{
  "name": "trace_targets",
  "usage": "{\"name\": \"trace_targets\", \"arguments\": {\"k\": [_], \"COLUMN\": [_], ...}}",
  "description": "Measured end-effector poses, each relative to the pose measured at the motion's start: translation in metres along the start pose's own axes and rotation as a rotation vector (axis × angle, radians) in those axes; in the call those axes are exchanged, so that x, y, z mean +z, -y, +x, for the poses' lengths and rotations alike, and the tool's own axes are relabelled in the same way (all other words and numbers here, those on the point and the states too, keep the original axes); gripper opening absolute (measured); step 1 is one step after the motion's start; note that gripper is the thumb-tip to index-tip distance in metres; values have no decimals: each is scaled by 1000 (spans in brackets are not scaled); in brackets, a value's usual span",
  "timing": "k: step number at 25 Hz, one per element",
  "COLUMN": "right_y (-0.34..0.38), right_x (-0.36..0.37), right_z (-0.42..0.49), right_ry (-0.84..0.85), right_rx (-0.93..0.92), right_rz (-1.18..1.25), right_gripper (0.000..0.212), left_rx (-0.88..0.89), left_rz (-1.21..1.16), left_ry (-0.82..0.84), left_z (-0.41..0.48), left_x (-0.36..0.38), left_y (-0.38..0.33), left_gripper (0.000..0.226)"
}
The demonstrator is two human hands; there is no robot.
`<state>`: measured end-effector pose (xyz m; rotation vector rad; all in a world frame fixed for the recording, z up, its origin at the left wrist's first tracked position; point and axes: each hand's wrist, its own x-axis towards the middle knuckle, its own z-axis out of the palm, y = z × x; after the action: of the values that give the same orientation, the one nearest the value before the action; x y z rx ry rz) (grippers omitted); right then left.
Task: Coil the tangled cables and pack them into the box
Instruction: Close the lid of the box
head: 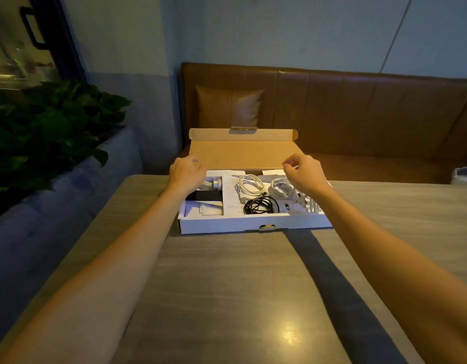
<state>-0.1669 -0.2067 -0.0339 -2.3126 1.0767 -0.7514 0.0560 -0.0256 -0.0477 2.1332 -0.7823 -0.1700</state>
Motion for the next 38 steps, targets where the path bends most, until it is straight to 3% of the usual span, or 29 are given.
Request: {"name": "trace_targets", "arguments": {"k": [7, 10, 13, 21, 24, 28, 34, 38], "right_y": [-37, -42, -37, -49, -54, -60, -54, -73], "right_x": [7, 3, -4, -21, -27, -31, -35, -35], "right_z": [54, 68, 65, 57, 57, 54, 39, 57], "right_ry": [141, 140, 113, -25, -39, -62, -109, -63], "right_rx": [264, 328, 363, 369, 398, 452, 465, 448], "right_rz": [-240, -153, -35, 196, 230, 231, 378, 625], "right_gripper": [41, 44, 30, 40, 37, 22, 53, 102], "left_rx": [-148, -209, -281, -258, -300, -329, -372, -352], "left_rz": [-148, -299, -463, -776, -909, -914, -928, -939], "left_ry": [20, 12, 12, 56, 47, 95, 104, 100], "left_z": [24, 30, 42, 27, 25, 31, 33, 32], "left_x": [5, 5, 8, 2, -4, -2, -1, -5], "left_y": [3, 1, 7, -12, -14, -11, -2, -5], "left_gripper": [41, 35, 29, 51, 67, 78, 86, 87]}}
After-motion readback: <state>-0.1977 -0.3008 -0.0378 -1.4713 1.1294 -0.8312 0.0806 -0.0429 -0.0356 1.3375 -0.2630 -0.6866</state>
